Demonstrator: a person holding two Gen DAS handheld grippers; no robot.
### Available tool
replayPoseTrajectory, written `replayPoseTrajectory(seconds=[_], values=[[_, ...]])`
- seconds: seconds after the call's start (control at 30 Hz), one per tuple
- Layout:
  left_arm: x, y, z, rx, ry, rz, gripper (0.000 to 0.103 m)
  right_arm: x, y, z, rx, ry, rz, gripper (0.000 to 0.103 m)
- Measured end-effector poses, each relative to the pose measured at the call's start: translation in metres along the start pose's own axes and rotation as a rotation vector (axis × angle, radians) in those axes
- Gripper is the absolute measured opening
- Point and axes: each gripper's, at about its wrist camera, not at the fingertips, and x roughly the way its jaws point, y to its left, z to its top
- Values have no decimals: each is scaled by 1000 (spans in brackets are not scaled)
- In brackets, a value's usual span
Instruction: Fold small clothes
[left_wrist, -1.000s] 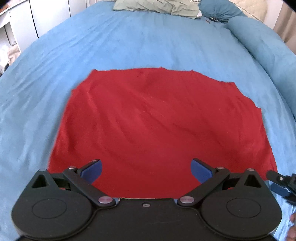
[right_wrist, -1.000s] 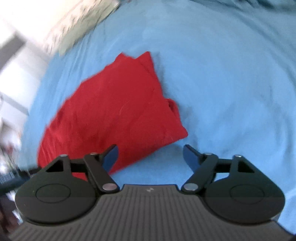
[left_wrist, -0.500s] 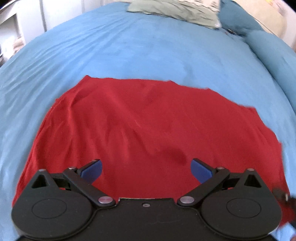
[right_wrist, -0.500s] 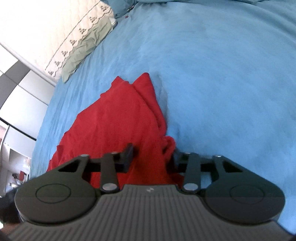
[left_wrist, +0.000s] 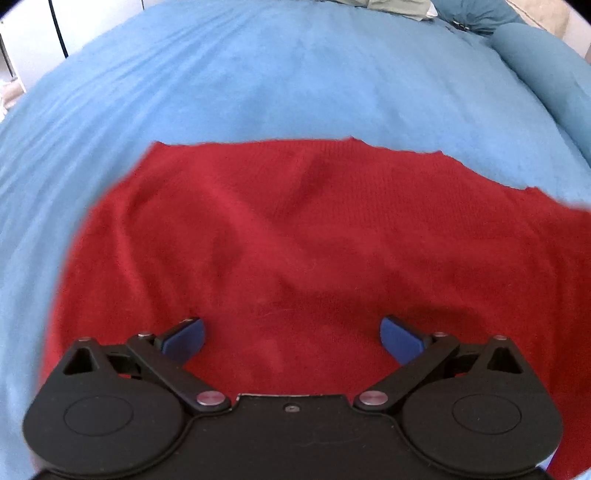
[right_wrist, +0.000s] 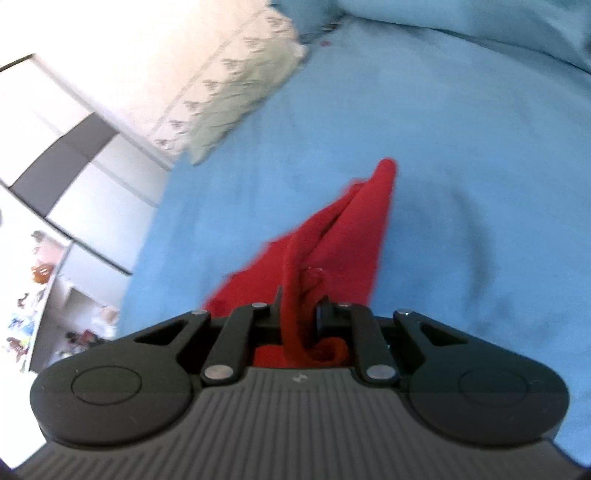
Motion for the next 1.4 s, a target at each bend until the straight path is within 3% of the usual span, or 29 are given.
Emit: replayPoseTrajectory(seconds=[0.17,0.33,0.37,0.43,0.5,0.6,0.67,0.77,0.87,1.0,1.2,1.4], values=[[-41,62,-5,68,-43,72,103,35,106,-7,-123,72,152,28],[-64,145,-40,116,-98,227,103,98,193,-67,-307,313,298,28],[-62,158,-47,116,-88,238,103,115,201,-88,-344,361,290,27],[-59,183,-60,106,-65,233,103,147,209,-126,-449,434,186,27],[-57,200,-67,85,-51,199,103,170,207,-156,-508,483,108,27],[-58,214,-72,53,-51,137,103,168,210,-164,-549,436,107,38],[-64,218,-73,35,-58,107,103,158,215,-159,-564,420,138,77],[-82,215,-76,5,-81,37,103,115,215,-143,-564,308,197,97],[-98,211,-72,-17,-98,-64,103,74,200,-118,-520,209,165,100],[-106,189,-70,-24,-83,-171,103,34,168,-113,-565,141,7,100],[-101,152,-62,26,-98,-168,103,25,126,-152,-673,233,-161,100],[-83,146,-56,27,-79,-145,101,33,95,-170,-599,262,-233,97]])
